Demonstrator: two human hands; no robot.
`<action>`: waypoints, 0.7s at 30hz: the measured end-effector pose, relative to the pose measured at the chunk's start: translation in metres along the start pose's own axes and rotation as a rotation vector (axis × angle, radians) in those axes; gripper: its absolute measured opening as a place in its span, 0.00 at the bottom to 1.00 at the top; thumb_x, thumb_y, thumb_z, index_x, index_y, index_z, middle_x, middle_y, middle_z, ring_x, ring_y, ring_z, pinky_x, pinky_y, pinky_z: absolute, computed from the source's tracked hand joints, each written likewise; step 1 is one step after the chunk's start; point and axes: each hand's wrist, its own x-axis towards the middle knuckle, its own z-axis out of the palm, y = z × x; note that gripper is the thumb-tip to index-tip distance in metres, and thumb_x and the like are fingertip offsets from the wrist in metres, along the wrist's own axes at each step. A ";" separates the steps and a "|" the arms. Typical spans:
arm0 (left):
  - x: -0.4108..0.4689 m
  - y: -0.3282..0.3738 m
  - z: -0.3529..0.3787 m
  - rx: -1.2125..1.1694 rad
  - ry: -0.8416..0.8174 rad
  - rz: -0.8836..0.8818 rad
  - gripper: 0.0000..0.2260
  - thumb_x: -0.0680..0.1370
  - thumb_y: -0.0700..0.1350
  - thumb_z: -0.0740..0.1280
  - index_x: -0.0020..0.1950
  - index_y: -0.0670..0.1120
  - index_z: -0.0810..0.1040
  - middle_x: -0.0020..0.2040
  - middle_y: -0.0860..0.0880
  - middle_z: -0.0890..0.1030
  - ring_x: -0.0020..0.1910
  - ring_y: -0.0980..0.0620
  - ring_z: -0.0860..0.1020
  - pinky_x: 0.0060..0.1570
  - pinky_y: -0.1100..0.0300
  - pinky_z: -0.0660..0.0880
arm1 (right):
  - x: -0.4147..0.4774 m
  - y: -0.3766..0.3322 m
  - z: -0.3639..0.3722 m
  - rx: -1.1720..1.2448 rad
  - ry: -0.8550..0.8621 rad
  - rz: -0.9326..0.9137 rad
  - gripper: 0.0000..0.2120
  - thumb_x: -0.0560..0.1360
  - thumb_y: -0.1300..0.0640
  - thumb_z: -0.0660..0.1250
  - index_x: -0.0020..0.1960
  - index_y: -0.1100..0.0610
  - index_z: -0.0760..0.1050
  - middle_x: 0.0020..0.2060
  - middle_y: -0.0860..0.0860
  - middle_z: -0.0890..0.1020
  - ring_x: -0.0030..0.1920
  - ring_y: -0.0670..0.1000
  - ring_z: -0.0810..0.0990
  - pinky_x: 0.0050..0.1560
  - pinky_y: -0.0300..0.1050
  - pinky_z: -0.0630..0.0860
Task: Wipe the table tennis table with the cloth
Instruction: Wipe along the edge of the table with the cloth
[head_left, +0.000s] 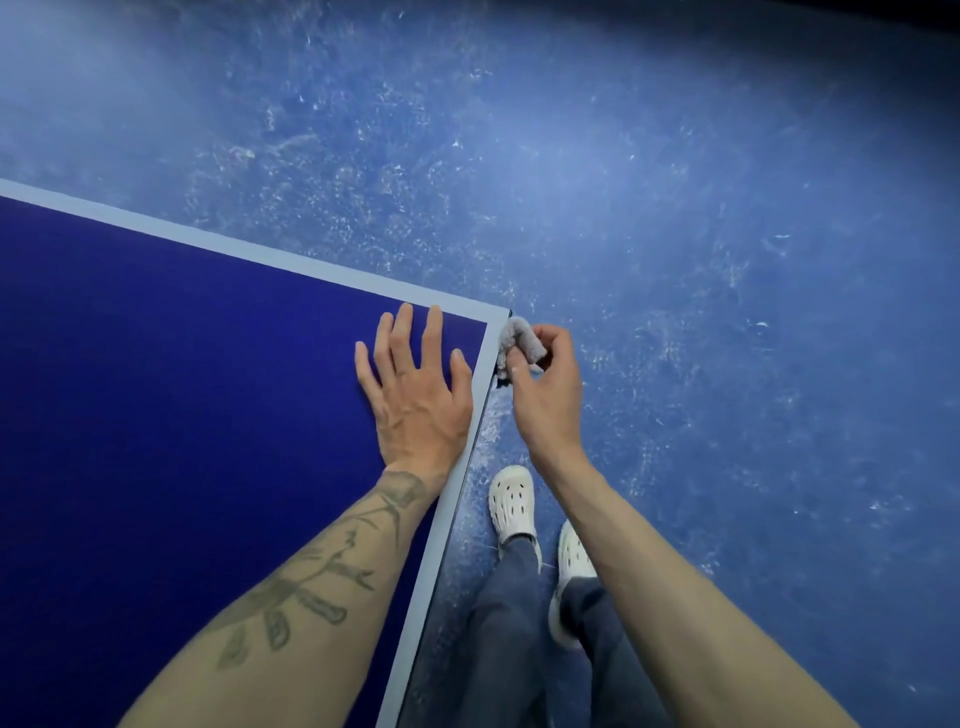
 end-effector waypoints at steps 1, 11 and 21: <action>0.000 0.000 -0.001 0.000 -0.004 -0.003 0.24 0.85 0.53 0.58 0.81 0.49 0.66 0.81 0.44 0.64 0.82 0.42 0.60 0.81 0.38 0.51 | -0.009 0.003 -0.001 -0.011 -0.013 0.010 0.07 0.83 0.63 0.68 0.56 0.53 0.74 0.48 0.43 0.81 0.46 0.41 0.79 0.47 0.36 0.77; 0.025 0.020 0.000 -0.107 0.085 -0.305 0.20 0.84 0.49 0.61 0.74 0.44 0.72 0.76 0.44 0.69 0.76 0.43 0.67 0.80 0.41 0.57 | 0.031 -0.016 -0.009 0.014 -0.081 0.083 0.05 0.84 0.60 0.69 0.58 0.54 0.75 0.48 0.42 0.82 0.43 0.35 0.79 0.46 0.31 0.75; 0.049 0.042 0.011 -0.023 0.163 -0.591 0.21 0.83 0.48 0.62 0.75 0.43 0.72 0.77 0.42 0.69 0.76 0.41 0.67 0.76 0.40 0.62 | 0.146 -0.057 -0.031 -0.494 -0.933 -0.079 0.07 0.83 0.64 0.68 0.56 0.52 0.76 0.49 0.50 0.83 0.48 0.53 0.81 0.55 0.54 0.81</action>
